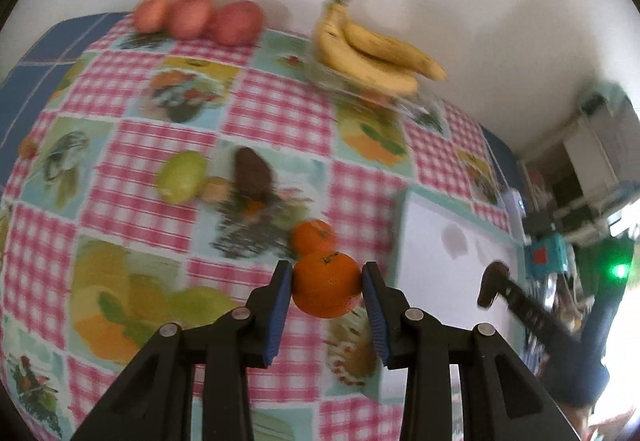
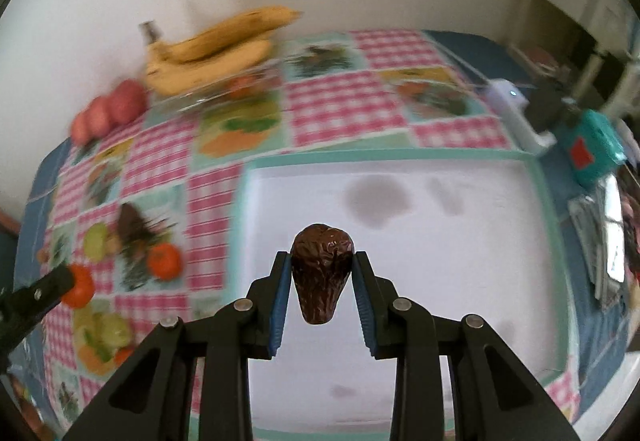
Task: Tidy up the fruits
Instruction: 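Carry the avocado into the white tray and open the right gripper while the left carries the mandarin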
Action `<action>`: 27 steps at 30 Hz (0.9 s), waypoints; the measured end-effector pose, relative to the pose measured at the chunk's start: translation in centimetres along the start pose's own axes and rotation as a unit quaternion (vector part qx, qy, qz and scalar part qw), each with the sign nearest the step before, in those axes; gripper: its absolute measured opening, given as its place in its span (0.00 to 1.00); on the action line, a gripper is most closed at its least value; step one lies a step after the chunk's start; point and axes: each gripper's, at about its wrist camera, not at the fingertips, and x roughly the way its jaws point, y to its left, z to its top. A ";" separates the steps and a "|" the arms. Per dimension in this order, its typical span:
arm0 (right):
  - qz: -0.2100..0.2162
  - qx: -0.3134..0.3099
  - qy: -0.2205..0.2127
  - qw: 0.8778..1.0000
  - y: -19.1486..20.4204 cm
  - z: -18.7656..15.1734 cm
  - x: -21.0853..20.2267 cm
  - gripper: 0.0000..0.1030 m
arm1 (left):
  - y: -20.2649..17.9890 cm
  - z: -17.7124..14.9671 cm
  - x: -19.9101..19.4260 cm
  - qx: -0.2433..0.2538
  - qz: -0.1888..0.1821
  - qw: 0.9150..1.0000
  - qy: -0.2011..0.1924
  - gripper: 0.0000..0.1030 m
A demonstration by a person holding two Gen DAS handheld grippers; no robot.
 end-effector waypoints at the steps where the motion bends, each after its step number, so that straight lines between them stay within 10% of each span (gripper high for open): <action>1: -0.007 0.008 -0.001 1.000 -0.9 0.1 -0.1 0.31 | -0.8 -0.3 0.4 0.010 -0.004 1.000 0.004 0.37; 11: -0.038 0.067 -0.002 0.997 -6.3 0.2 -0.1 0.32 | -7.9 -4.1 5.0 0.133 -0.032 0.990 0.036 0.37; 27: -0.065 0.070 0.046 0.994 -8.6 -0.5 3.7 0.32 | -8.6 -6.5 9.0 0.135 -0.020 0.985 0.107 0.37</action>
